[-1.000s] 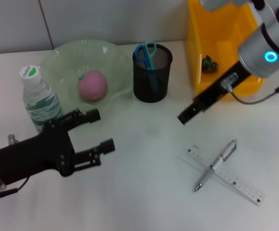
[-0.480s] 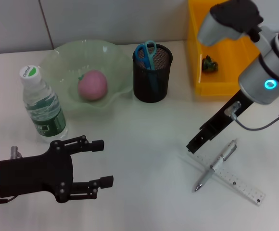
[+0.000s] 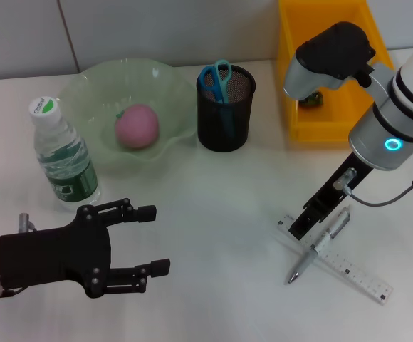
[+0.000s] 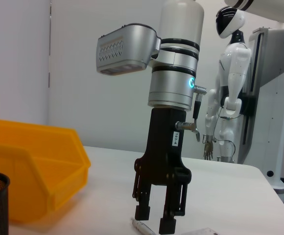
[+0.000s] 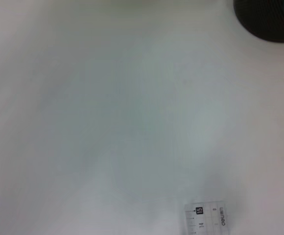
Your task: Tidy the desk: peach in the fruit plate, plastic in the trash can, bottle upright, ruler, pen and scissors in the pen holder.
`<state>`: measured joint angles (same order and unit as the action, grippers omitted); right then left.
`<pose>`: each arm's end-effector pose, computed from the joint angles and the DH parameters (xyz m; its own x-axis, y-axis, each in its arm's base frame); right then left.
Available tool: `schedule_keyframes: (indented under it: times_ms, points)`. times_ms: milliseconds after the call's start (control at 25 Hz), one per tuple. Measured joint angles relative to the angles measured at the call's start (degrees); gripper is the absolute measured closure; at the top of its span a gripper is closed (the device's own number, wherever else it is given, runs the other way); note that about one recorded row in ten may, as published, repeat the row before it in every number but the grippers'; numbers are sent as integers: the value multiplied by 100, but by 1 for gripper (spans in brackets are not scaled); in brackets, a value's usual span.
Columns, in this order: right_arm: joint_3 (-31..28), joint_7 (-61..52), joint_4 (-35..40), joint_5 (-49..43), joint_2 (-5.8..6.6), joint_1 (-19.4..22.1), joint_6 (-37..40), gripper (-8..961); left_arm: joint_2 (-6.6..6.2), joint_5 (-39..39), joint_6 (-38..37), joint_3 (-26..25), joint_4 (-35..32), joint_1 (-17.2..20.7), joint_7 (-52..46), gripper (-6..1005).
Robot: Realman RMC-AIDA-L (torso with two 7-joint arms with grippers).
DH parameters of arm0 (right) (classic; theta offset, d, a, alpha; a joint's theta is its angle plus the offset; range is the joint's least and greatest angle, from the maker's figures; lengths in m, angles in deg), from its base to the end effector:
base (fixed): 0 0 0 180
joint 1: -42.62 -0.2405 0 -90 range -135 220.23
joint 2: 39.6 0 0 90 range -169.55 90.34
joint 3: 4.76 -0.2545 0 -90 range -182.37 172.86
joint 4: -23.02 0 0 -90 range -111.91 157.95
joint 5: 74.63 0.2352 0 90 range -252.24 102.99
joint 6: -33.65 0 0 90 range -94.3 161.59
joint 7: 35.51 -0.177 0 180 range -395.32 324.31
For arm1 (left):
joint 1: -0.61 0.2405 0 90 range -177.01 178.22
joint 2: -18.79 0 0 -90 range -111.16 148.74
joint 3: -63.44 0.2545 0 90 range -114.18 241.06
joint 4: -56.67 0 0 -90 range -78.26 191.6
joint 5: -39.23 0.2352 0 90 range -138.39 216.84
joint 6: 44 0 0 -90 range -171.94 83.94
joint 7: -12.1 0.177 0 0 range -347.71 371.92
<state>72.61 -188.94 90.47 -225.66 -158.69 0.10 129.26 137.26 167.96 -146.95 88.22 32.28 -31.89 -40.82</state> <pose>0.1844 0.3825 -0.0387 0.5882 -0.7488 0.3055 -0.6352 -0.6616 -0.3985 -0.2630 0.3037 -0.0505 0.8155 0.1037 0.5694 0.1667 -0.9842 -0.0595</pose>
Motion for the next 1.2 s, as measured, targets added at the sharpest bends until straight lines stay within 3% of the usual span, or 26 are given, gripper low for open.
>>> schedule_keyframes:
  times_ms: [1200]
  points:
    - [813, 190, -505, 44, -27, -142, -777, 313, 18, -48, 12, 79, 41, -97, 10, 183]
